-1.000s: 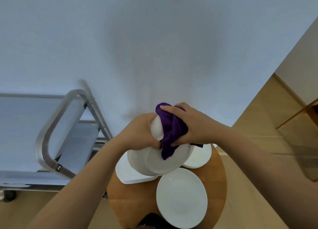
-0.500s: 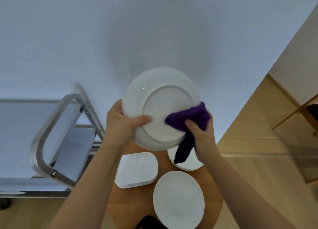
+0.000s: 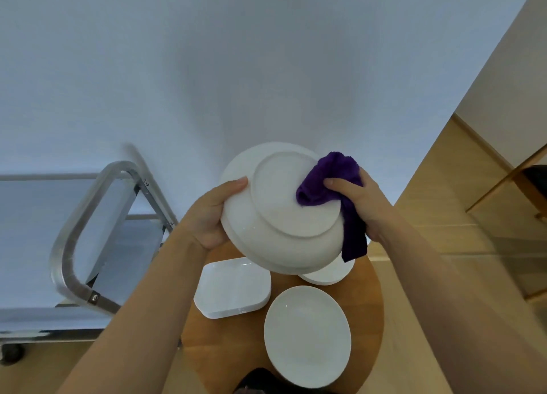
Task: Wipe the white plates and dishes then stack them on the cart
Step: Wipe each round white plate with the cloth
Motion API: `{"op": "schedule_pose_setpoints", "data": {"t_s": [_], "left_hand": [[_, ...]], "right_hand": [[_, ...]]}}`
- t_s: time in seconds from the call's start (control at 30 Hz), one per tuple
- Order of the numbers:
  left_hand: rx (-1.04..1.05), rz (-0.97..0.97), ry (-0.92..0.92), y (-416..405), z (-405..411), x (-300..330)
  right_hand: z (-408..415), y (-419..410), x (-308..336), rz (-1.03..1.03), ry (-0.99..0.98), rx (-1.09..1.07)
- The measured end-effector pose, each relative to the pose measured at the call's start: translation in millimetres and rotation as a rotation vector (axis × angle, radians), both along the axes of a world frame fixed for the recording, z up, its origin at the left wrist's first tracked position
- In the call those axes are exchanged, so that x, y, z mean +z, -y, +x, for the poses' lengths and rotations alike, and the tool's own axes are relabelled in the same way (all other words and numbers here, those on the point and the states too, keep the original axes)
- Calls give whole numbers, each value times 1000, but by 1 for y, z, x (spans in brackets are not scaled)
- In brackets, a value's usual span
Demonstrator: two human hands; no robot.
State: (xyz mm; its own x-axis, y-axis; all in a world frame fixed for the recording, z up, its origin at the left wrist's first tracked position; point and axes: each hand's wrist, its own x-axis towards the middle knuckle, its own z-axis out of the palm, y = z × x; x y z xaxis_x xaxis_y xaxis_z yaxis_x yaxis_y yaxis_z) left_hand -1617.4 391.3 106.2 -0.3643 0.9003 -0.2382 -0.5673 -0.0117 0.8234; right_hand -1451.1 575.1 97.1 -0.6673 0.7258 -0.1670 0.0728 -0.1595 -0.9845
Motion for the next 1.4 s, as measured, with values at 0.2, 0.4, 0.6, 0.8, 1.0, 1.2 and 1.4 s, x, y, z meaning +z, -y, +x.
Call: {"op": "schedule_pose_setpoints", "data": {"t_s": [0.2,0.4,0.6,0.8,1.0,1.2,1.4], "left_hand": [[261,-27,-62,-20,35,-3],[337,-72,-212,-29,71,-16],[40,-2,-392,-15,66,-11],[131,-73,-486,-22,75,-14],[404,-167,-315,-21,79,-26],[510,-200,-18,-30,78,-25],[508,-198,102,-22,66,-38]], "right_hand": [[-3,59,-38,-113,-27,-335],[-18,87,-47,-215,-23,-443],[-17,37,-23,15,5,-398],[-33,51,-21,236,14,-255],[-24,78,-25,390,29,-136],[-1,108,-50,931,-109,-202],[28,107,-82,989,-84,-96]]}}
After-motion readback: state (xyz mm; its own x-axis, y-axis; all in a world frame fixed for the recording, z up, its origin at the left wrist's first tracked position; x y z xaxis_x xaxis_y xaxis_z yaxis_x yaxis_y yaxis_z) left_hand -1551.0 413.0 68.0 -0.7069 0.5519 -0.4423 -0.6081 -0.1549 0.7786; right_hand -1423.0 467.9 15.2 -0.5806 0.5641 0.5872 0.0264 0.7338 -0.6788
